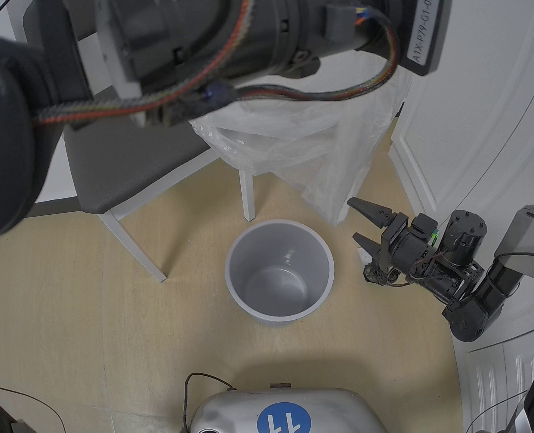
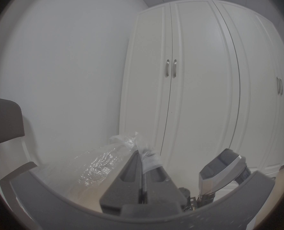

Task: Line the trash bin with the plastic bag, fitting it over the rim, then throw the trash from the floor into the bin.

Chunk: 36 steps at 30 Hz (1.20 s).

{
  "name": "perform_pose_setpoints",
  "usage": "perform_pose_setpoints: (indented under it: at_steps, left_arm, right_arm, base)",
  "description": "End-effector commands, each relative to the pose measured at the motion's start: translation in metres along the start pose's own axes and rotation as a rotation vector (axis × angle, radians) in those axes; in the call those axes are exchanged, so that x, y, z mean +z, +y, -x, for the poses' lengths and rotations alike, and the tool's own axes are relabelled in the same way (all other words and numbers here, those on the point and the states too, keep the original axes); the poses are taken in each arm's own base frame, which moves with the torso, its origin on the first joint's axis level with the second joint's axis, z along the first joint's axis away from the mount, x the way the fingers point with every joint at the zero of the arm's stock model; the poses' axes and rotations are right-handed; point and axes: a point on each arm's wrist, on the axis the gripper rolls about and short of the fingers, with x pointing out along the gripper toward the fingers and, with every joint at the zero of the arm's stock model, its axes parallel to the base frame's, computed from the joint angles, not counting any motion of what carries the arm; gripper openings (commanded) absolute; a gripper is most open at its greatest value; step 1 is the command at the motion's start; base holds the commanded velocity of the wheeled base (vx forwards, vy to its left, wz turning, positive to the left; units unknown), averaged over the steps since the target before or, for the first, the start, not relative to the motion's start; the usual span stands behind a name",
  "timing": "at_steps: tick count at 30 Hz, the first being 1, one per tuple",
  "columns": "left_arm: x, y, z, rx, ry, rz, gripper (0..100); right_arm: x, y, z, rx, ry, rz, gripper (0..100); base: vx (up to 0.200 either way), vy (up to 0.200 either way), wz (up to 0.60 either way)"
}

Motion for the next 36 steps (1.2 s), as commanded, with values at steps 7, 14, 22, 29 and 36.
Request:
perform_pose_setpoints:
  at_steps: [7,14,22,29,36]
  left_arm:
    - [-0.01,0.007,-0.004,0.026,0.01,-0.011,0]
    - [-0.008,0.001,-0.004,0.009,0.004,-0.006,0]
    - [-0.008,-0.003,-0.005,-0.002,0.004,-0.002,0]
    - [-0.01,-0.003,-0.005,-0.002,0.01,-0.002,0]
    - [-0.014,0.0,-0.003,0.004,0.031,-0.011,0]
  right_arm:
    - [0.019,0.005,0.004,0.027,-0.063,0.003,100]
    - [0.016,0.005,0.003,0.027,-0.053,0.002,100]
    - [0.014,0.004,0.002,0.025,-0.049,-0.002,100]
    - [0.013,0.003,0.003,0.022,-0.044,-0.001,0]
    - [0.012,-0.005,0.001,0.001,-0.044,-0.004,0]
  base:
    - [0.0,0.0,0.0]
    - [0.0,0.0,0.0]
    - [0.0,0.0,0.0]
    - [0.0,0.0,0.0]
    - [0.0,0.0,0.0]
